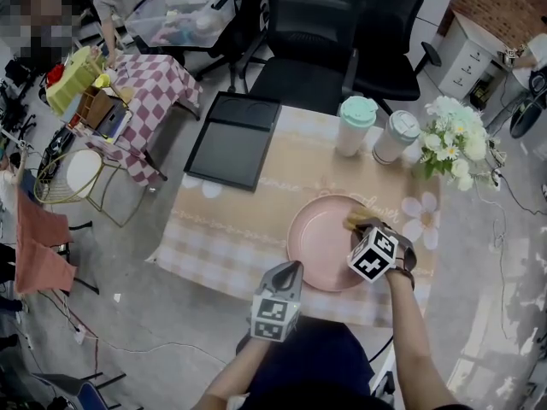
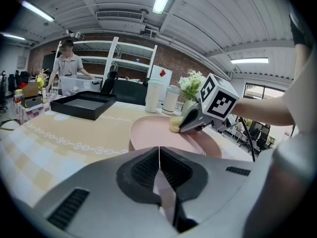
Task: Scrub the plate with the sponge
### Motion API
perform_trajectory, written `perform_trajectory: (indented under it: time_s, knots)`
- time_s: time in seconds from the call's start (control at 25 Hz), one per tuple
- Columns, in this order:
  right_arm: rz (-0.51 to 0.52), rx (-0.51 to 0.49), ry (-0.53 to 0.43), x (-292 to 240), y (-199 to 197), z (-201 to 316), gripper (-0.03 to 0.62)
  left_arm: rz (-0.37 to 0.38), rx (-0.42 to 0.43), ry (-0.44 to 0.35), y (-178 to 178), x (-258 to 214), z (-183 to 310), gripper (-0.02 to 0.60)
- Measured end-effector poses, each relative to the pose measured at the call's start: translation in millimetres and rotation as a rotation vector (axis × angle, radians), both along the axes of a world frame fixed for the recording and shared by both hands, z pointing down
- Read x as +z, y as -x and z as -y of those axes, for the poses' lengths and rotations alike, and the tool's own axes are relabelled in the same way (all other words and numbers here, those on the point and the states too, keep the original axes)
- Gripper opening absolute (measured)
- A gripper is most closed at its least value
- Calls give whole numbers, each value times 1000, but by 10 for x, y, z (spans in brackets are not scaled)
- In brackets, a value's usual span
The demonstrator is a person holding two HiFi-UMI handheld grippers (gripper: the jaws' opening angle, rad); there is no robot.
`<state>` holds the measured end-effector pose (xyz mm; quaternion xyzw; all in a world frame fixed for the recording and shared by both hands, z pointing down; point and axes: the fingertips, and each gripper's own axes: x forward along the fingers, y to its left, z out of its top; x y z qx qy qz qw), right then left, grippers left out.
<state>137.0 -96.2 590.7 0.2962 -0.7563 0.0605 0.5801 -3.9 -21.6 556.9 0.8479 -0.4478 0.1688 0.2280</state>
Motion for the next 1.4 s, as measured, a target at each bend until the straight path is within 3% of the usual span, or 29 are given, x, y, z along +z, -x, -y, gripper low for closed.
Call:
perform_trajectory:
  time_s: [1.4]
  knots:
    - [61,25,24,-7,17,-485,32,5,20,-4,-21,5,-27,12]
